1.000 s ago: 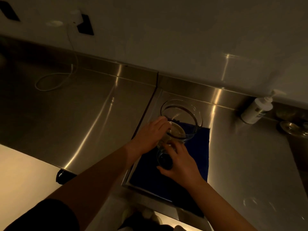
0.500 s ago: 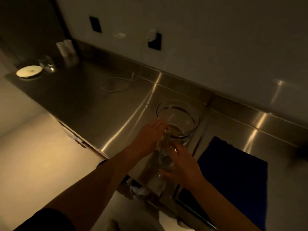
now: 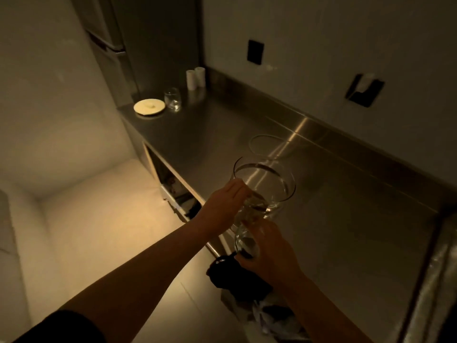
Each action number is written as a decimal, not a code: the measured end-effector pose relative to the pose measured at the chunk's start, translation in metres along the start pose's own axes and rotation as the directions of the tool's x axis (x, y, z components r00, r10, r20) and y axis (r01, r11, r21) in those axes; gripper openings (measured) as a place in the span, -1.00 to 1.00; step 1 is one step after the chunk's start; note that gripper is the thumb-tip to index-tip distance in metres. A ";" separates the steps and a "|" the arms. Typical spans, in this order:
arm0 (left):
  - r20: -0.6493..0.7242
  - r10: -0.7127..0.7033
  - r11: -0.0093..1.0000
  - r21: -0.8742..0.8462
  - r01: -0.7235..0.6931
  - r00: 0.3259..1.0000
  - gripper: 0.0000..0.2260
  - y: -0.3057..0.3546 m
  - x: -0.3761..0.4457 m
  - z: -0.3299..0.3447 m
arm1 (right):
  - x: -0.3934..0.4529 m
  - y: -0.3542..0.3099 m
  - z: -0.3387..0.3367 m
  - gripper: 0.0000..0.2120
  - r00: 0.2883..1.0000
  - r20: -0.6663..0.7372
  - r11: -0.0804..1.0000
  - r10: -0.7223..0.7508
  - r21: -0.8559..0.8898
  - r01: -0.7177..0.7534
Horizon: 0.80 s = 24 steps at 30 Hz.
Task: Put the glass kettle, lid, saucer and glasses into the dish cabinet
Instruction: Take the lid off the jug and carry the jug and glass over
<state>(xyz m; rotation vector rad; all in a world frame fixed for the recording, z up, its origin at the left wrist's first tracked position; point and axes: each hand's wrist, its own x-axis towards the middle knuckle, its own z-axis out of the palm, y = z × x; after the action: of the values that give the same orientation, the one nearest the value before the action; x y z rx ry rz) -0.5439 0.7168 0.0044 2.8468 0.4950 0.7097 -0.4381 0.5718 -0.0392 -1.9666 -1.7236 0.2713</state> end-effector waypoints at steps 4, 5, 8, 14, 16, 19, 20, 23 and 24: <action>-0.010 -0.072 0.997 0.006 0.072 0.997 -0.58 -0.054 -0.007 -0.018 | 0.050 -0.021 0.025 -0.21 0.997 0.059 0.999 -0.046 0.000 0.046; -0.017 -0.080 0.997 0.009 0.080 0.997 -0.58 -0.067 -0.008 -0.022 | 0.062 -0.025 0.030 -0.21 0.996 0.066 0.998 -0.059 0.001 0.059; -0.030 -0.127 0.992 0.006 0.128 0.991 -0.56 -0.112 -0.004 -0.028 | 0.107 -0.035 0.047 -0.20 0.994 0.069 0.996 -0.089 -0.006 0.090; -0.017 -0.108 0.993 0.036 0.108 0.994 -0.51 -0.220 0.030 -0.031 | 0.219 -0.044 0.090 -0.20 0.993 0.062 0.994 -0.101 -0.036 0.103; -0.003 -0.102 0.994 0.050 0.102 0.995 -0.50 -0.263 0.048 -0.031 | 0.262 -0.045 0.104 -0.21 0.995 0.048 0.995 -0.088 -0.039 0.090; 0.067 -0.123 0.992 0.038 0.120 0.990 -0.46 -0.326 0.074 -0.033 | 0.327 -0.049 0.120 -0.28 0.997 0.062 0.998 -0.038 -0.053 0.042; 0.080 -0.123 0.992 0.039 0.120 0.989 -0.44 -0.346 0.082 -0.034 | 0.346 -0.050 0.126 -0.30 0.997 0.068 0.997 -0.032 -0.063 0.036; 0.091 -0.110 0.993 0.046 0.106 0.990 -0.46 -0.400 0.101 -0.039 | 0.399 -0.054 0.139 -0.29 0.997 0.076 0.998 -0.012 -0.063 0.017; 0.088 -0.106 0.994 0.038 0.103 0.990 -0.48 -0.416 0.107 -0.041 | 0.415 -0.056 0.142 -0.29 0.997 0.076 0.998 -0.004 -0.068 0.009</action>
<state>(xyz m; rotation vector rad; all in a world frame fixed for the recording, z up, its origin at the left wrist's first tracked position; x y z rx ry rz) -0.5898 1.1452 -0.0130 2.8434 0.6417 0.5570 -0.4799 1.0117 -0.0593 -2.0229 -1.8082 0.2920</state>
